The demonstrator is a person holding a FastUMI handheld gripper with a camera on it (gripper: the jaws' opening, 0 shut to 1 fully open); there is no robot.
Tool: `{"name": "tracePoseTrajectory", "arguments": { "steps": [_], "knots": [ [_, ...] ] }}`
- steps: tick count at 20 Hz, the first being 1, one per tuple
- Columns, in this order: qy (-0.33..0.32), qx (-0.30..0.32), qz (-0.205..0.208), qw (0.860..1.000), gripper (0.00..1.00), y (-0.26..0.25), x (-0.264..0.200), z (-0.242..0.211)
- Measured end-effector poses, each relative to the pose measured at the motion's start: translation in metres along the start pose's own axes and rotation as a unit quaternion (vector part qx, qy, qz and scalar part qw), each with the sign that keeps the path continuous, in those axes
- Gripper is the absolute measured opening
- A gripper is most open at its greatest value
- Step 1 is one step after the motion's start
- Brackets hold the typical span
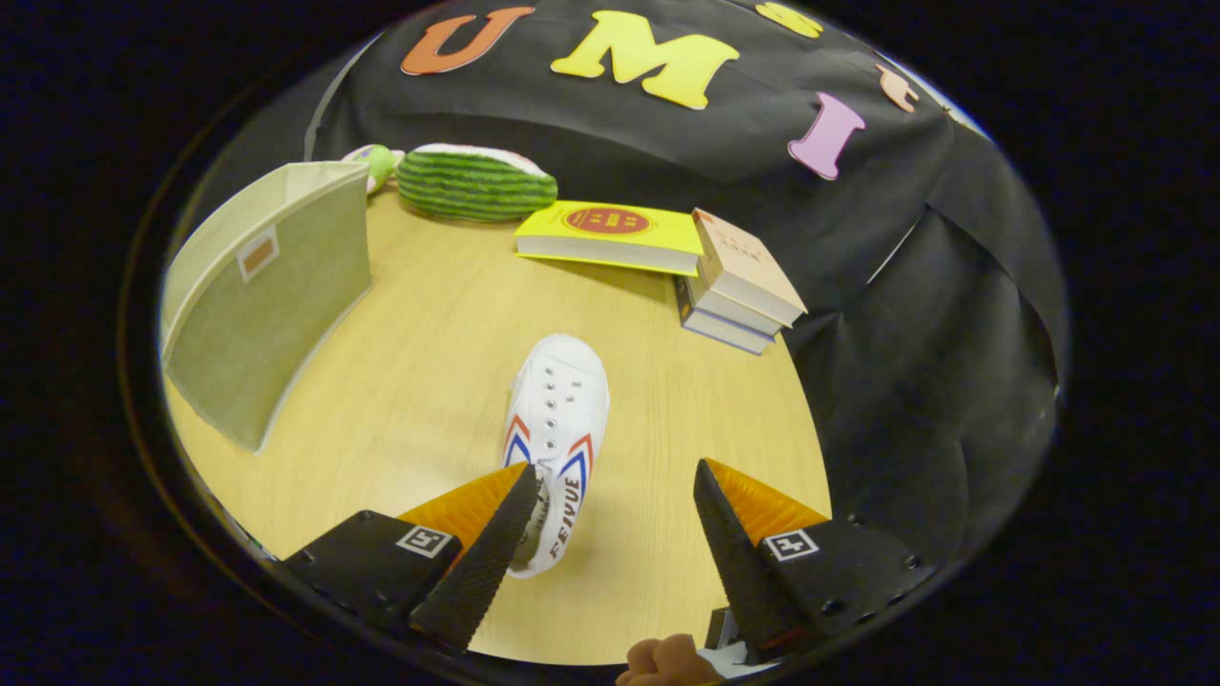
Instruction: Open the storage box then place both shoes into the box .Put the left shoe in first, then the right shoe, with the right side of both shoes facing outward in a uniform manner.
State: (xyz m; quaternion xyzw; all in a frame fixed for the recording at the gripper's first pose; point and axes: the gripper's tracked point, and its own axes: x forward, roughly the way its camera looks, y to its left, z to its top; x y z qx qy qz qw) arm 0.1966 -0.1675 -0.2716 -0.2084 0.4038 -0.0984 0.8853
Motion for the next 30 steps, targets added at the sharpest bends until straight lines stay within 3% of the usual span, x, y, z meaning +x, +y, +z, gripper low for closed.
{"name": "tracePoseTrajectory", "arguments": {
  "steps": [4, 6, 7, 11, 15, 16, 18, 20, 22, 26, 30],
  "knots": [
    [0.048, 0.009, 0.044, 0.998, 1.00, 0.012, 0.027, -0.026],
    [0.056, -0.006, 0.043, 0.997, 1.00, 0.012, 0.046, -0.034],
    [0.066, -0.004, 0.077, 0.995, 1.00, 0.024, 0.050, -0.038],
    [0.079, -0.017, 0.093, 0.992, 0.93, 0.025, 0.053, -0.036],
    [0.103, 0.023, 0.130, 0.986, 0.93, 0.031, 0.057, -0.034],
    [0.104, 0.042, 0.179, 0.977, 0.71, 0.049, 0.053, -0.035],
    [0.084, 0.091, 0.170, 0.978, 0.29, 0.042, 0.054, -0.032],
    [0.074, 0.139, 0.159, 0.975, 0.06, 0.032, 0.057, -0.026],
    [0.052, 0.163, 0.173, 0.970, 0.05, 0.035, 0.046, -0.011],
    [0.021, 0.141, 0.178, 0.974, 0.05, 0.033, 0.010, 0.013],
    [0.003, 0.148, 0.210, 0.966, 0.05, 0.052, -0.038, 0.038]
  ]
}}
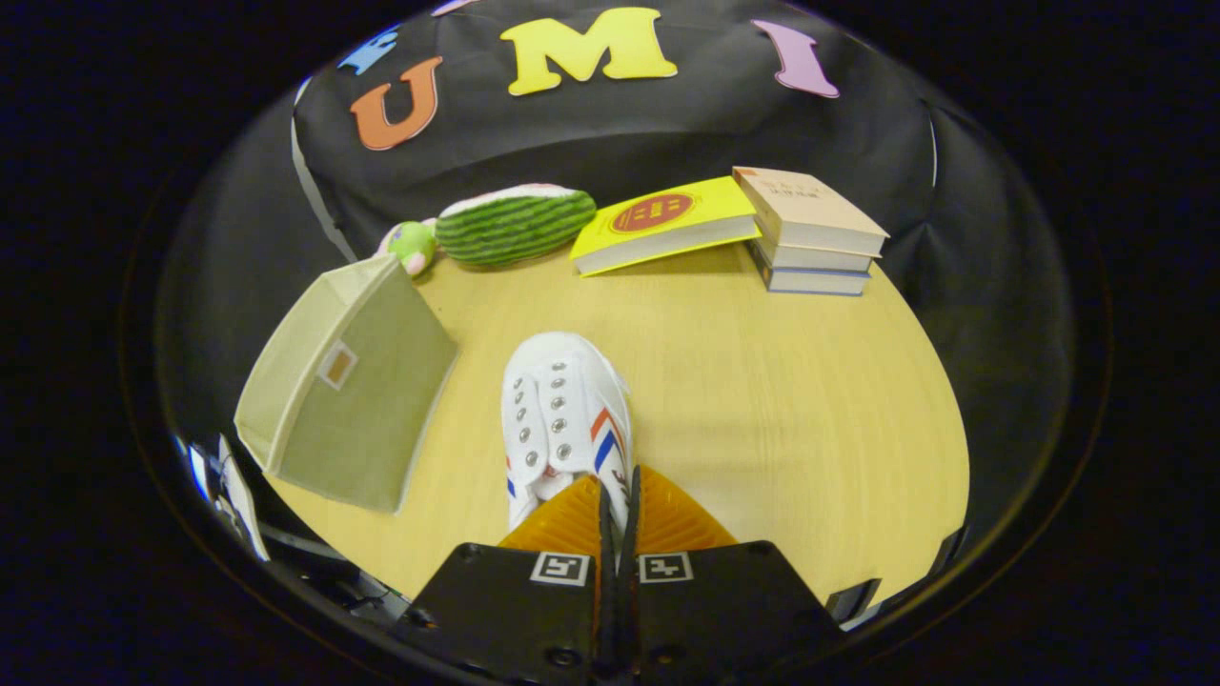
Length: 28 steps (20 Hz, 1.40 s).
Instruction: Open the storage box then place both shoes into the box .Put the left shoe in first, then the right shoe, with the right side of both shoes facing outward in a uniform manner.
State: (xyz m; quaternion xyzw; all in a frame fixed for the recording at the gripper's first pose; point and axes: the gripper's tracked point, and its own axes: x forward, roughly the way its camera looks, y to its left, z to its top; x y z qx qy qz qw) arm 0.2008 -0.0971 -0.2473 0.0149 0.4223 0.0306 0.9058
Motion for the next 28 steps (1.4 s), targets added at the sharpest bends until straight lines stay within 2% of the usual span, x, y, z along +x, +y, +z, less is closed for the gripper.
{"name": "tracePoseTrajectory", "arguments": {
  "steps": [7, 11, 16, 22, 28],
  "knots": [
    [-0.034, 0.123, 0.064, 0.990, 0.05, 0.081, -0.050, 0.030],
    [-0.071, 0.117, 0.059, 0.989, 0.05, 0.115, -0.066, 0.049],
    [-0.113, 0.161, 0.063, 0.978, 0.05, 0.163, -0.078, 0.070],
    [-0.118, 0.189, 0.064, 0.973, 0.05, 0.219, -0.055, 0.075],
    [-0.101, 0.206, 0.053, 0.972, 0.05, 0.251, -0.013, 0.063]
  ]
}}
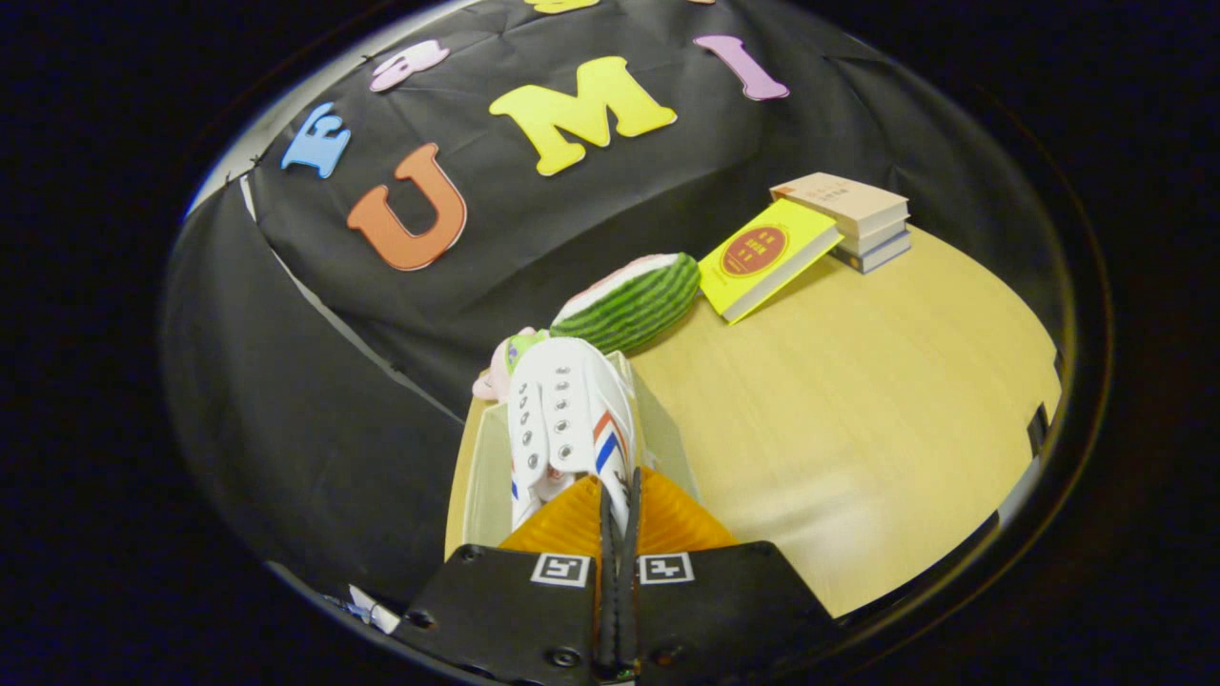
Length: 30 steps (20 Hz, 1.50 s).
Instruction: Open the storage box then place both shoes into the box .Put the left shoe in first, then the right shoe, with the right side of both shoes facing outward in a uniform manner.
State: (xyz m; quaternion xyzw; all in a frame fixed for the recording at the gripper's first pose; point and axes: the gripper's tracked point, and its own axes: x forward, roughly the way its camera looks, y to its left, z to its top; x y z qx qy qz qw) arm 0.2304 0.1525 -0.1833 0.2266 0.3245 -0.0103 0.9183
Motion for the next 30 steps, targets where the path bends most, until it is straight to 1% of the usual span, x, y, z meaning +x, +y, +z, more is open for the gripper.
{"name": "tracePoseTrajectory", "arguments": {
  "steps": [2, 8, 9, 10, 11, 12, 14, 18, 20, 23, 26, 30],
  "knots": [
    [0.006, 0.006, -0.003, 1.000, 0.05, 0.002, 0.011, -0.008],
    [-0.004, -0.013, -0.027, 1.000, 0.06, -0.004, 0.029, -0.019],
    [-0.009, -0.013, 0.003, 1.000, 0.06, 0.007, 0.030, -0.019],
    [-0.017, -0.020, 0.037, 0.999, 0.25, 0.021, 0.028, -0.016],
    [-0.032, -0.032, 0.061, 0.997, 0.44, 0.033, 0.027, -0.011],
    [-0.056, -0.049, 0.056, 0.996, 0.63, 0.028, 0.015, 0.005],
    [-0.092, -0.089, 0.018, 0.992, 1.00, 0.012, 0.001, 0.017],
    [-0.152, -0.151, 0.012, 0.977, 1.00, 0.023, -0.036, 0.045],
    [-0.188, -0.180, 0.007, 0.965, 1.00, 0.026, -0.062, 0.059],
    [-0.236, -0.222, -0.014, 0.946, 1.00, 0.024, -0.102, 0.075],
    [-0.262, -0.247, -0.012, 0.933, 1.00, 0.028, -0.144, 0.078],
    [-0.308, -0.262, -0.035, 0.914, 1.00, 0.013, -0.202, 0.083]
  ]
}}
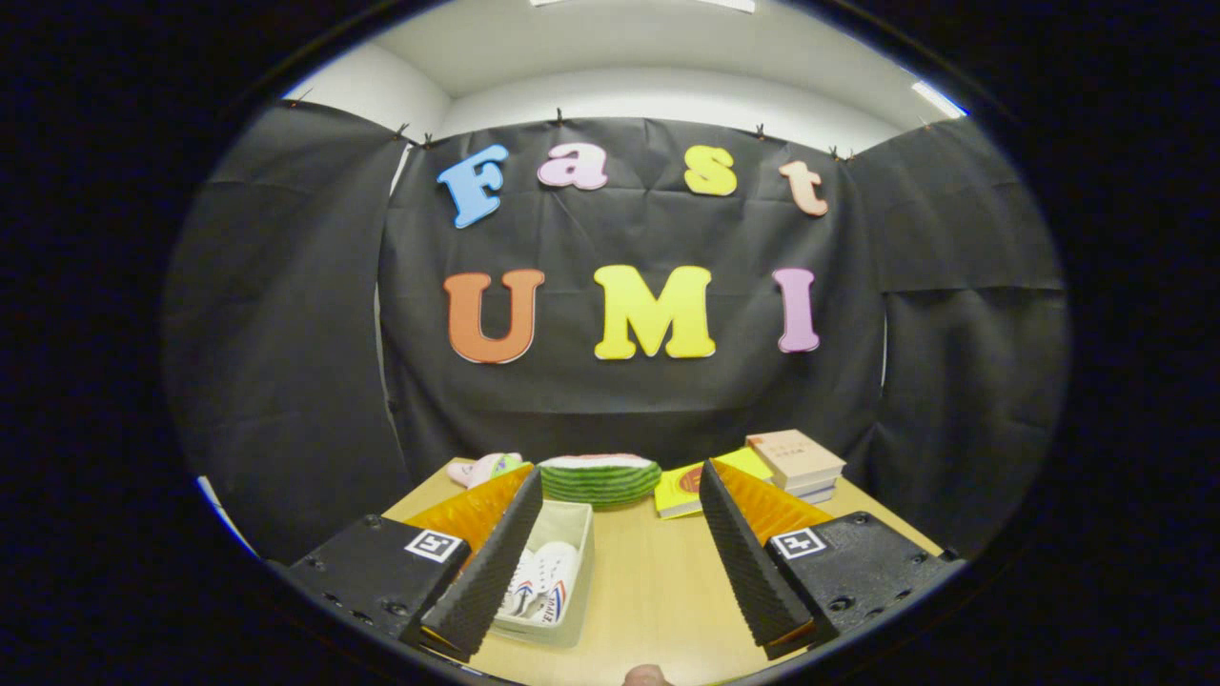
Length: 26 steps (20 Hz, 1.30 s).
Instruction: Open the storage box then place both shoes into the box .Put the left shoe in first, then the right shoe, with the right side of both shoes facing outward in a uniform manner.
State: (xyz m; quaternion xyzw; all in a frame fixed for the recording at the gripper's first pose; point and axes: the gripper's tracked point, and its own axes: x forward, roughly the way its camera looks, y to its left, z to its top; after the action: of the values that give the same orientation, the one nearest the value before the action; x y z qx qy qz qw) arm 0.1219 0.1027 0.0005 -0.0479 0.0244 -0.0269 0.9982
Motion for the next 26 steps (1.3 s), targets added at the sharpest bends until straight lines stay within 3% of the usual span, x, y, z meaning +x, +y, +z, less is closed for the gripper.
{"name": "tracePoseTrajectory", "arguments": {
  "steps": [14, 26],
  "knots": [
    [-0.083, -0.020, -0.015, 0.996, 1.00, -0.059, -0.132, 0.028],
    [-0.067, 0.017, 0.016, 0.998, 1.00, -0.063, -0.155, 0.004]
  ]
}}
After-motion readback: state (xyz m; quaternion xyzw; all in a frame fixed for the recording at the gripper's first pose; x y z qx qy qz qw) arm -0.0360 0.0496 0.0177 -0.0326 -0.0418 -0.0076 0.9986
